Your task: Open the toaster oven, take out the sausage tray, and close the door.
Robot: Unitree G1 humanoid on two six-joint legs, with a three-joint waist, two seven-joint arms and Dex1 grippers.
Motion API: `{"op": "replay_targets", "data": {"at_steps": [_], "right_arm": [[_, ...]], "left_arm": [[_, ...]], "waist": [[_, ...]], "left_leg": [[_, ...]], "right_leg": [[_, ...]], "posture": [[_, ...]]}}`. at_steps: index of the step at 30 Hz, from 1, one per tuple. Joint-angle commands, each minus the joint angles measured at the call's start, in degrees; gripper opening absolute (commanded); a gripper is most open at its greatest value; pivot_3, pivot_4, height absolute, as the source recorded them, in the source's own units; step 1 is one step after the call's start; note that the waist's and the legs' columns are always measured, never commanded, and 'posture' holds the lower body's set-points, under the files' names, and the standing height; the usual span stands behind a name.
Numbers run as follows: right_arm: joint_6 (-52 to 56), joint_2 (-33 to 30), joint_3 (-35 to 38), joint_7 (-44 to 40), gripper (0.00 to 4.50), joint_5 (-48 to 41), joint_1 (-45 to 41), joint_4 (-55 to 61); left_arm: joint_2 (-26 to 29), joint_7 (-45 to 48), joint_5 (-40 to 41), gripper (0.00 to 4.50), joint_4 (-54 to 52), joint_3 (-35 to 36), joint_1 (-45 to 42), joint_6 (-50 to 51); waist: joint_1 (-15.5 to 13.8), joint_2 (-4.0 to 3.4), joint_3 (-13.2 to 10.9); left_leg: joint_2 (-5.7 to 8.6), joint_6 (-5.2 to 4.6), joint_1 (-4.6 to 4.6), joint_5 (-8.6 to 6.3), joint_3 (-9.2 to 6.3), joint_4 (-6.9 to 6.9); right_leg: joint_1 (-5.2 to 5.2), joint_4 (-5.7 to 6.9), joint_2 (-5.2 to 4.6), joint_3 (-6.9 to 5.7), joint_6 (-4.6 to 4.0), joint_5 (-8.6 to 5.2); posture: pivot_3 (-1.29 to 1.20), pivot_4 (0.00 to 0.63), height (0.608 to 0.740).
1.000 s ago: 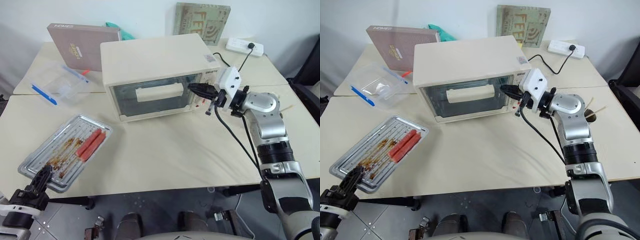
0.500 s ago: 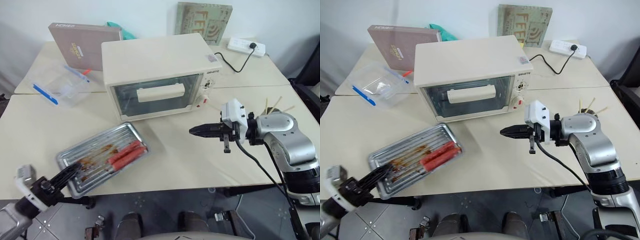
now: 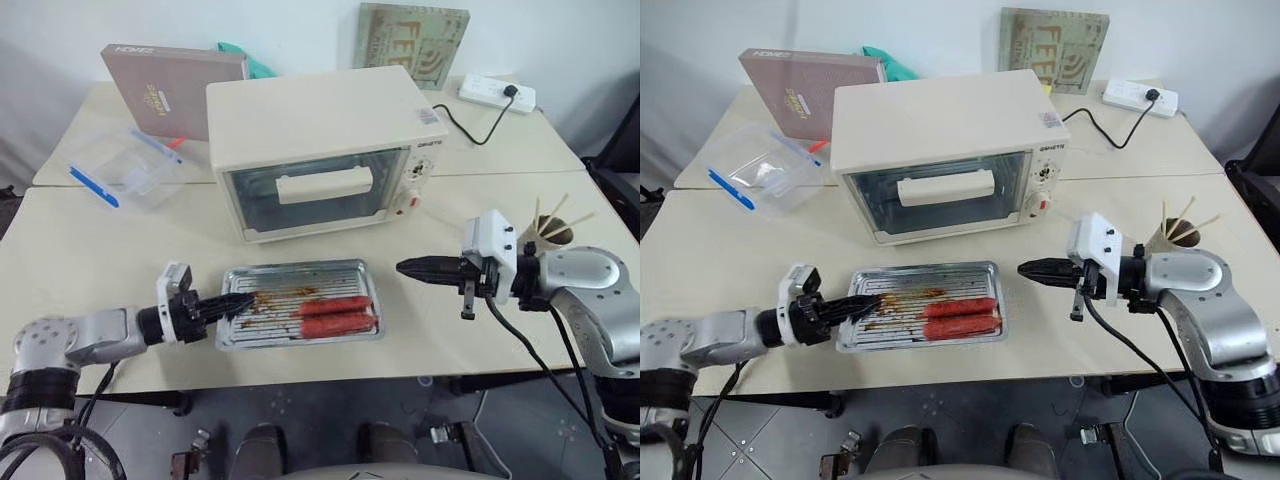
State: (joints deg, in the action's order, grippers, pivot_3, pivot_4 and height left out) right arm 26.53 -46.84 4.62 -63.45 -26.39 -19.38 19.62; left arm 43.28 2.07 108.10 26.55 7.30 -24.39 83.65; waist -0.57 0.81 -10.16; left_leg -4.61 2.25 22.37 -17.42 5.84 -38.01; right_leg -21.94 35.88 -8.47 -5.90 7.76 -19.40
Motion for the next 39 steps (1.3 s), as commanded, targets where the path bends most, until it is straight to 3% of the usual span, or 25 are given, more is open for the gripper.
{"op": "replay_targets", "data": {"at_steps": [1,7,20,34,36,39], "right_arm": [[0.4,-1.7,3.4,1.2,0.06,-1.3,2.3,3.2],[0.9,-2.0,4.7,2.8,0.06,-1.3,3.6,4.1],[0.4,-2.1,4.1,4.1,0.06,-0.7,2.3,3.0],[-0.8,-2.7,3.7,3.3,0.00,0.0,1.7,1.7],[-1.0,-3.0,3.7,2.8,0.00,0.0,1.9,1.7],[-1.1,-3.8,4.0,1.8,0.00,-0.3,2.5,1.8]], "left_arm": [[-3.2,2.4,-5.3,0.00,2.3,-1.2,-3.6,0.5],[-6.8,7.2,-17.1,0.00,1.6,-0.9,-5.8,0.8],[-11.7,14.6,-34.0,0.00,4.2,2.4,-7.4,3.1],[-13.9,18.6,-46.0,4.03,4.3,6.1,-8.9,3.4],[-12.4,18.9,-46.9,4.47,2.6,6.1,-8.5,3.9],[-9.2,19.6,-47.9,4.47,-1.8,6.1,-7.3,4.6]], "waist": [[-0.7,-0.01,0.0],[-2.2,-0.08,0.0],[-3.5,-0.48,0.3],[-3.5,-0.53,0.3],[-3.4,-0.53,0.3],[-2.7,-0.53,0.3]], "left_leg": [[0.00,0.00,-0.01,0.00,0.00,-0.02],[0.09,-0.08,-0.15,0.05,-0.01,-0.15],[0.17,-0.11,-0.25,0.18,-0.10,-0.17],[0.19,-0.12,-0.25,0.22,-0.14,-0.15],[0.18,-0.12,-0.27,0.22,-0.14,-0.14],[0.16,-0.11,-0.28,0.22,-0.14,-0.12]], "right_leg": [[0.01,0.00,0.00,0.01,0.00,0.00],[0.24,-0.17,-0.07,0.01,0.07,0.04],[0.36,-0.10,-0.14,-0.02,0.09,0.06],[0.38,-0.10,-0.15,-0.05,0.11,0.08],[0.39,-0.09,-0.15,-0.05,0.11,0.08],[0.38,-0.08,-0.14,-0.05,0.11,0.08]], "posture": [[0.00,0.150,0.740],[0.00,0.150,0.740],[0.00,0.150,0.740],[0.00,0.150,0.740],[0.00,0.150,0.740],[0.00,0.150,0.740]]}}
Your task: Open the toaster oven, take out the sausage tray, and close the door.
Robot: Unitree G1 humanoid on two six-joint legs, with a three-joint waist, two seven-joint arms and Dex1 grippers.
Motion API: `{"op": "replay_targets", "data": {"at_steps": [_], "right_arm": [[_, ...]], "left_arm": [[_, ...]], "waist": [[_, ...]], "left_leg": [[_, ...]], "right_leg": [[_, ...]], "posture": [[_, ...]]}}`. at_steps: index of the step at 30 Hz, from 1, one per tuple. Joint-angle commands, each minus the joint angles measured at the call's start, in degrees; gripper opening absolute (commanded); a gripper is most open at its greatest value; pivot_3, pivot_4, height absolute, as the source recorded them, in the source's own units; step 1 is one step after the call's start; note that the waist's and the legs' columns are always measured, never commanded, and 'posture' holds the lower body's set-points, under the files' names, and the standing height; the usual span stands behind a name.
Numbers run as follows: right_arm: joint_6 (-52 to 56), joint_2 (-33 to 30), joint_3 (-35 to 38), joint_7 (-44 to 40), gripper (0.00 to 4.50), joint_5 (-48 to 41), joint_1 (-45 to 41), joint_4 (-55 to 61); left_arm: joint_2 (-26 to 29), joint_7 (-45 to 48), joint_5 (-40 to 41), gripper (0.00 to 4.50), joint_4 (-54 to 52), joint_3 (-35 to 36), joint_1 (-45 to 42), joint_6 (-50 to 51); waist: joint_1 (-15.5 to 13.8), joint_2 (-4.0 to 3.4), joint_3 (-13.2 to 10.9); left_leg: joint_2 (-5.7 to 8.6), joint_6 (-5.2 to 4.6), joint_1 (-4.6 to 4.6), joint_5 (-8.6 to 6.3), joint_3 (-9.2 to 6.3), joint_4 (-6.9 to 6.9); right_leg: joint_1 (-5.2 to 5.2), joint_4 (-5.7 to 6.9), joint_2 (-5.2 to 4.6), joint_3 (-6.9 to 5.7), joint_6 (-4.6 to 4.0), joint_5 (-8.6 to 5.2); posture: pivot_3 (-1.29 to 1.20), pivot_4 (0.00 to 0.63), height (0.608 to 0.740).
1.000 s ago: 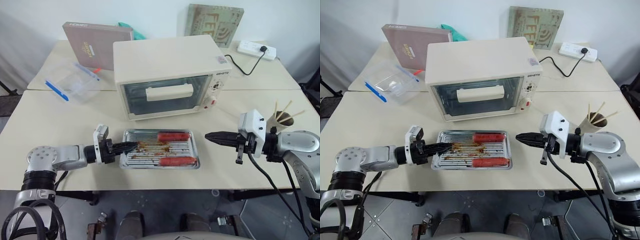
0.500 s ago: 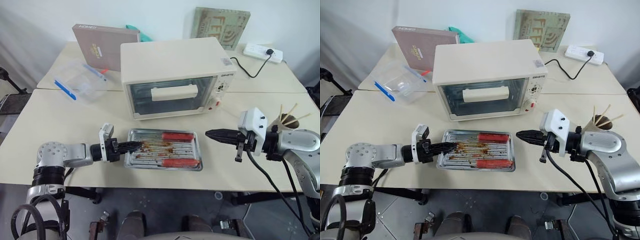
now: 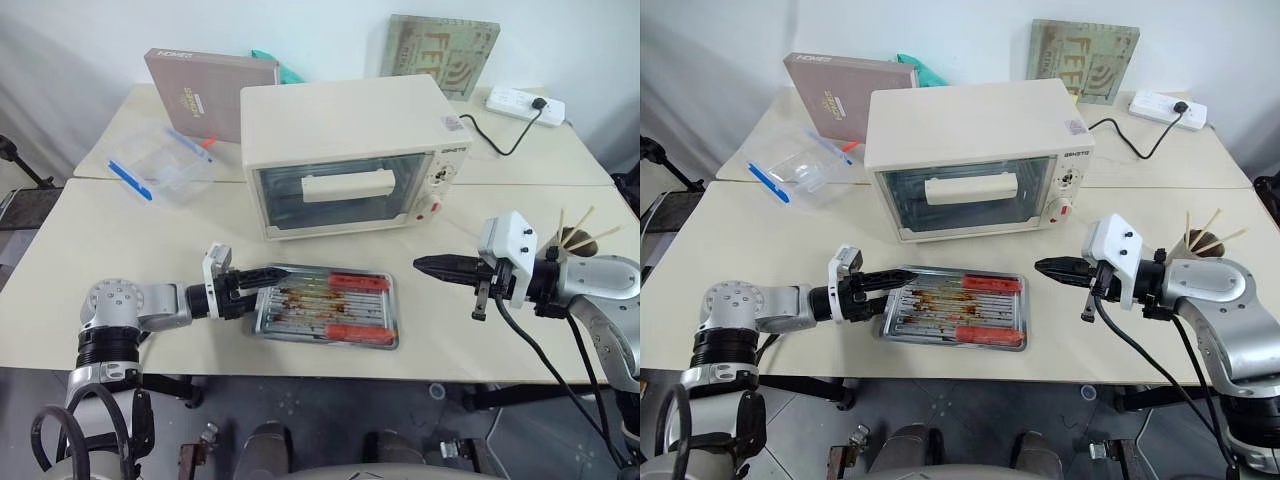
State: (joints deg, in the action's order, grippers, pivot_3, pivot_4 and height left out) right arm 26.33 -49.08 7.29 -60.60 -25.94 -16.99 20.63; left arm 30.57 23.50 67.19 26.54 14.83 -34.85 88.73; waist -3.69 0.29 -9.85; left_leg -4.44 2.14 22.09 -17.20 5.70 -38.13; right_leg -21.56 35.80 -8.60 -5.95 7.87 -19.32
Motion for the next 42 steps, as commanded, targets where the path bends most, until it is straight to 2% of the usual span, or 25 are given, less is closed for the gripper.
{"op": "replay_targets", "data": {"at_steps": [1,7,9,12,14,17,20,24,27,32,36,40,42], "right_arm": [[-1.1,-1.9,1.5,-1.5,0.00,-0.7,0.3,0.7],[-2.6,-3.2,1.7,-3.6,0.00,-0.5,1.5,-1.0],[-3.5,-3.4,1.7,-4.7,0.00,-0.7,1.7,-1.9],[-5.5,-3.5,2.6,-8.0,0.55,-2.1,3.4,-3.0],[-6.3,-3.5,2.9,-9.2,1.24,-2.5,4.1,-4.2],[-8.5,-3.4,3.0,-10.6,2.23,-2.0,5.1,-6.8],[-10.0,-3.5,2.8,-11.7,3.14,-1.7,5.1,-9.0],[-11.9,-4.0,2.2,-13.4,4.46,-0.9,4.5,-12.4],[-13.3,-4.5,2.2,-15.2,4.46,-0.5,3.9,-15.5],[-17.1,-6.0,1.4,-18.0,4.46,1.9,3.8,-20.2],[-17.0,-5.1,2.5,-15.9,4.46,2.4,4.4,-21.4],[-15.1,-4.4,3.8,-12.2,4.46,1.8,4.7,-20.6],[-14.0,-2.5,5.1,-5.6,4.46,3.1,4.9,-20.1]], "left_arm": [[5.5,-1.0,-6.8,4.47,-3.7,-1.3,3.6,0.1],[16.1,4.9,-8.9,4.47,-11.4,-2.7,6.5,-1.5],[19.0,8.7,-10.5,4.47,-15.1,-4.5,8.5,-5.6],[20.4,17.0,-14.6,4.50,-20.0,-3.0,12.7,-20.5],[20.4,22.4,-16.9,4.50,-21.4,-2.3,14.9,-28.6],[17.7,34.2,-20.5,4.50,-22.2,1.4,18.3,-47.4],[18.0,38.4,-23.7,4.50,-21.4,1.5,19.4,-54.1],[17.8,43.4,-28.3,4.50,-18.9,0.9,19.3,-63.7],[17.8,55.0,-28.0,4.50,-16.1,1.4,19.2,-71.3],[21.7,64.3,-35.1,4.50,-9.9,-2.8,18.5,-79.5],[23.9,67.3,-40.2,4.50,-3.8,-5.0,17.2,-85.7],[23.5,67.0,-40.0,4.50,-1.6,-5.1,15.4,-85.7],[23.6,65.8,-41.5,4.50,1.1,-6.0,13.7,-85.9]], "waist": [[0.8,0.01,0.0],[3.9,0.11,-0.1],[4.4,0.14,-0.1],[4.4,0.15,-0.1],[4.0,0.24,-0.1],[3.7,0.48,-0.3],[3.3,0.54,-0.3],[3.1,0.54,-0.3],[3.0,0.54,-0.3],[3.0,0.54,-0.3],[3.0,0.54,-0.3],[3.0,0.54,-0.3],[2.9,0.54,-0.3]], "left_leg": [[-0.01,0.01,0.00,0.00,0.00,0.03],[-0.11,0.11,-0.03,0.04,0.06,0.44],[-0.12,0.12,-0.03,0.05,0.14,0.57],[-0.11,0.13,-0.01,0.05,0.26,0.72],[-0.12,0.13,0.04,0.05,0.33,0.75],[-0.12,0.13,0.18,0.05,0.40,0.71],[-0.12,0.10,0.53,0.03,0.46,0.55],[-0.12,0.08,0.55,0.02,0.48,0.53],[-0.13,0.07,0.57,0.01,0.50,0.50],[-0.16,0.07,0.56,0.01,0.56,0.50],[-0.16,0.06,0.56,0.01,0.59,0.47],[-0.18,0.03,0.56,-0.02,0.61,0.42],[-0.19,0.03,0.57,-0.02,0.61,0.37]], "right_leg": [[-0.01,0.00,0.00,0.00,0.00,0.00],[-0.12,0.03,0.12,0.00,-0.02,-0.02],[-0.21,-0.01,0.12,0.03,-0.03,-0.02],[-0.32,-0.13,0.12,0.08,-0.03,-0.02],[-0.41,-0.17,0.11,0.10,-0.03,-0.02],[-0.56,-0.17,0.12,0.13,-0.03,-0.02],[-0.88,-0.08,0.11,0.15,-0.03,-0.01],[-0.91,-0.06,0.11,0.16,-0.02,-0.01],[-0.93,-0.02,0.11,0.15,-0.02,-0.01],[-0.99,0.03,0.11,0.15,-0.02,-0.01],[-1.01,0.08,0.11,0.15,-0.02,-0.01],[-1.01,0.11,0.11,0.14,-0.02,-0.01],[-1.01,0.15,0.11,0.14,-0.02,-0.01]], "posture": [[0.00,0.150,0.740],[0.00,0.150,0.740],[0.00,0.150,0.740],[0.00,0.150,0.740],[0.00,0.150,0.740],[0.00,0.150,0.740],[0.00,0.150,0.740],[0.00,0.150,0.740],[0.00,0.150,0.740],[0.00,0.150,0.740],[0.00,0.150,0.740],[0.00,0.150,0.740],[0.00,0.150,0.740]]}}
